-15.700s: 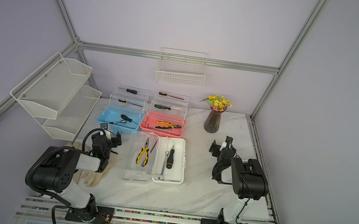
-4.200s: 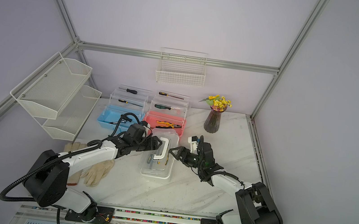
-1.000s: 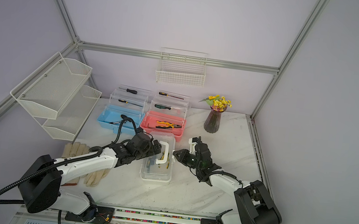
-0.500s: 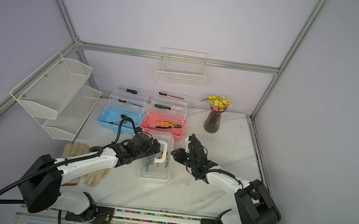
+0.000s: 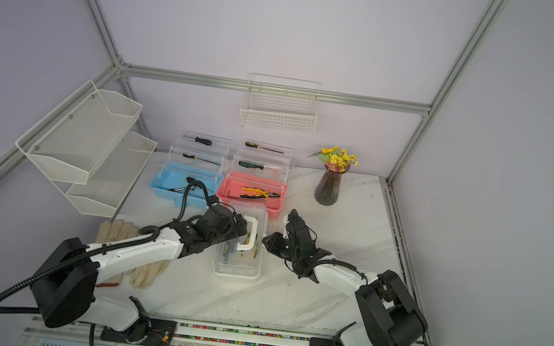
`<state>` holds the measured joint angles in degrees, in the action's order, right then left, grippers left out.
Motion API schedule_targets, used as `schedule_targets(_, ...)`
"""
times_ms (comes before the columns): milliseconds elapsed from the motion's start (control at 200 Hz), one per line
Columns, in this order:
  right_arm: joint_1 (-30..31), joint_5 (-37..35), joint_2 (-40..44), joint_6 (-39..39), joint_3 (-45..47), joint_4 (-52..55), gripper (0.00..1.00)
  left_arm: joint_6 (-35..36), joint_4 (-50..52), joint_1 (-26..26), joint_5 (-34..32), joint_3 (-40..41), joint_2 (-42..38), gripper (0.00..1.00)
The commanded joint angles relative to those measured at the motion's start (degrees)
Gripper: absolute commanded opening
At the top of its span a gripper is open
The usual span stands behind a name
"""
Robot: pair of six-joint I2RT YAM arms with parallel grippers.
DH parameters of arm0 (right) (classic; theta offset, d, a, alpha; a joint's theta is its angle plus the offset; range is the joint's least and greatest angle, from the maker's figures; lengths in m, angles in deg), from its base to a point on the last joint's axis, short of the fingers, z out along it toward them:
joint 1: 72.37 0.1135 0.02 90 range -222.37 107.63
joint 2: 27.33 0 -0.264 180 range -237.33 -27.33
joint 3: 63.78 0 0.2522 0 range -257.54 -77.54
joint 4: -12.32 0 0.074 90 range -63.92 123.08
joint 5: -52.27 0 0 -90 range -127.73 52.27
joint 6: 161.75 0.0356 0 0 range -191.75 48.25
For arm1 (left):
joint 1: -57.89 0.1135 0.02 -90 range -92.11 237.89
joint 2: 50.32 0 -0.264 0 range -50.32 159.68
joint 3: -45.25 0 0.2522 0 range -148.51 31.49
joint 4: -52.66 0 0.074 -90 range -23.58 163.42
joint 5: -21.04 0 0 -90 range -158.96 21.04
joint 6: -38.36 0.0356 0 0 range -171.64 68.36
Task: Close toolboxes
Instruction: Fasten the toolbox latch on the toolbox.
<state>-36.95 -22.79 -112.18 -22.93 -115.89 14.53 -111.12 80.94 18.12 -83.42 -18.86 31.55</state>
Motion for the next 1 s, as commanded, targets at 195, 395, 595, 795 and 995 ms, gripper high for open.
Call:
schedule_targets(195,3.2,10.0,-4.8,2.4,2.1,-5.6,0.21,-4.2,-3.1,-1.4,7.8,1.8,2.3,1.0)
schedule_targets(395,-0.8,2.5,4.8,-2.2,-2.1,7.7,0.72,-4.3,-2.6,-1.4,6.3,2.6,1.0,1.0)
schedule_targets(595,-7.2,3.9,8.5,-5.0,-3.7,12.7,0.63,-4.1,-2.6,-1.4,5.7,2.9,0.3,1.0)
schedule_targets(795,-7.4,1.4,7.1,-7.1,-2.4,16.3,0.23,-3.9,-2.6,-1.4,5.9,2.8,0.5,1.0)
schedule_targets(995,-6.3,2.0,6.6,-6.3,0.1,14.6,0.16,-4.1,-2.4,-1.3,6.1,3.0,0.9,1.0)
